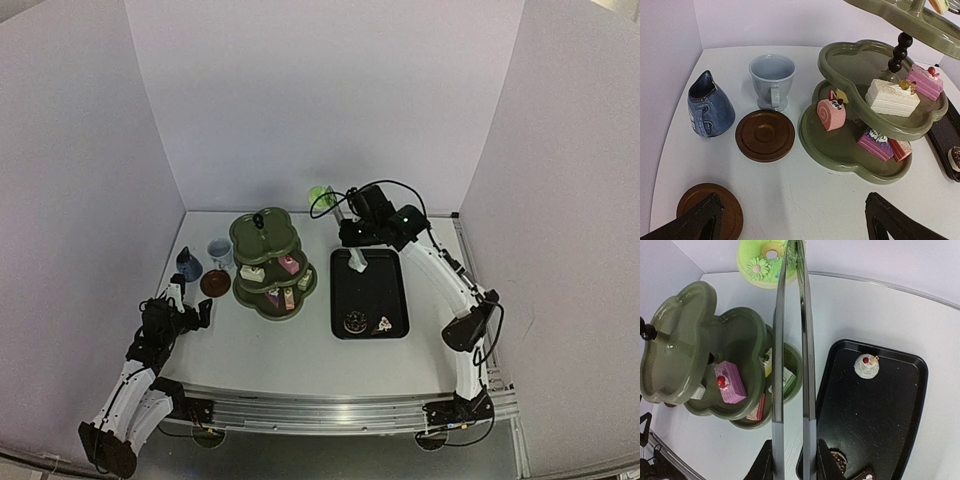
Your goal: Serve the afternoon tea
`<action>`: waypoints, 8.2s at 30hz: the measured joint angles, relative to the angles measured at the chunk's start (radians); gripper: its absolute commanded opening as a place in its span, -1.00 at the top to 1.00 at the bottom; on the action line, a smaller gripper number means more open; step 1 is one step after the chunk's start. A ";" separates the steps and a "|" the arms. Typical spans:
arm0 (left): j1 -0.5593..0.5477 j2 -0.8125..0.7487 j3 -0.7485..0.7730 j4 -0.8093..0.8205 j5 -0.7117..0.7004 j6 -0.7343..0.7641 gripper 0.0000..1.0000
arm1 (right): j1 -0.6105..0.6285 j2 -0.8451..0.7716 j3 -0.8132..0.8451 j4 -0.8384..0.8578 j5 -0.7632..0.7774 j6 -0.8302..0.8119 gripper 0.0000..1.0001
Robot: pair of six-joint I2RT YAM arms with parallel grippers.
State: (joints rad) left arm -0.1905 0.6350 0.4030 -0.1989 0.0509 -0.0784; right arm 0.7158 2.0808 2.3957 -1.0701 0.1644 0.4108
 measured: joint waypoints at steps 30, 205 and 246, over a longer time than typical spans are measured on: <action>0.000 0.000 0.000 0.000 0.001 0.000 -0.99 | 0.088 0.235 0.079 0.037 -0.131 -0.021 1.00; 0.004 0.005 -0.013 0.009 0.025 0.000 -0.97 | 0.247 -0.281 -0.605 -0.272 -0.023 -0.005 1.00; 0.011 -0.002 -0.013 0.009 0.026 0.000 -0.98 | 0.502 0.030 -0.154 -0.054 0.172 -0.311 1.00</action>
State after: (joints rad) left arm -0.1791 0.6331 0.3901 -0.1898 0.0766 -0.0784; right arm 1.2176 2.1107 2.2413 -1.1239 0.3364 0.1001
